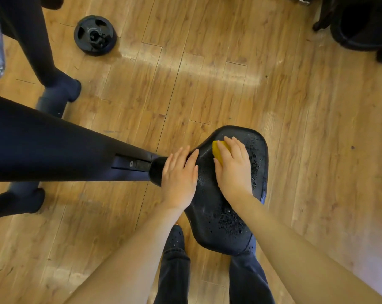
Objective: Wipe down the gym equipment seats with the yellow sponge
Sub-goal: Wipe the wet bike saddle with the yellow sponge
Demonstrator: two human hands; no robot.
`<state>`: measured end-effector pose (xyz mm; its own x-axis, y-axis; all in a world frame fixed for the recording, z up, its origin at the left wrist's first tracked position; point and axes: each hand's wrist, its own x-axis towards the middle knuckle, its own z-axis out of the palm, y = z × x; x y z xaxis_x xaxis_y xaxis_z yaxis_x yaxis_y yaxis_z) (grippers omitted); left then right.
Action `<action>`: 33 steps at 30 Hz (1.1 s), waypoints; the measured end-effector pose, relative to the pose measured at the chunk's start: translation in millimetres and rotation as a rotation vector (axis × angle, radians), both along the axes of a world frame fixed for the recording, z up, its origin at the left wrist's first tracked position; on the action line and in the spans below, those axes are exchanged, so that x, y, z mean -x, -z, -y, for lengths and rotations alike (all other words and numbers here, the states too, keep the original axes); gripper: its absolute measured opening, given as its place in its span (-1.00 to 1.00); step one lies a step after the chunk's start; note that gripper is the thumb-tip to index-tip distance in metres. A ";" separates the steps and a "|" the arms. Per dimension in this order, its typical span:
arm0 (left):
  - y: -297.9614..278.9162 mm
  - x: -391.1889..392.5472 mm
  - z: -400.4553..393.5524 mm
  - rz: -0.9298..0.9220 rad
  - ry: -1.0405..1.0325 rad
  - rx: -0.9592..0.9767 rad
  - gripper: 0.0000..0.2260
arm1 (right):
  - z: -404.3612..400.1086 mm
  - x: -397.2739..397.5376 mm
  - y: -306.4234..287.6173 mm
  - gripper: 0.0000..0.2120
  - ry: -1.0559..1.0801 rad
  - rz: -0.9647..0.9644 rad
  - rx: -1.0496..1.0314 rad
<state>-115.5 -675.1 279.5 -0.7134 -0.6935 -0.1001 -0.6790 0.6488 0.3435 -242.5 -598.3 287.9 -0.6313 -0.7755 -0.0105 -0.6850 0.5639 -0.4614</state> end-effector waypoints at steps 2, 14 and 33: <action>-0.5 1.0 -3.7 -0.001 0.044 0.030 -0.62 | -18.5 4.1 0.9 -0.61 0.015 -0.041 0.013; 6.1 7.2 -9.8 0.016 0.003 0.122 -0.62 | -5.1 48.4 7.2 -0.72 -0.015 -0.037 0.151; 5.0 9.5 -11.7 0.033 -0.009 0.134 -0.62 | -46.0 37.4 2.5 -0.69 -0.014 0.003 0.154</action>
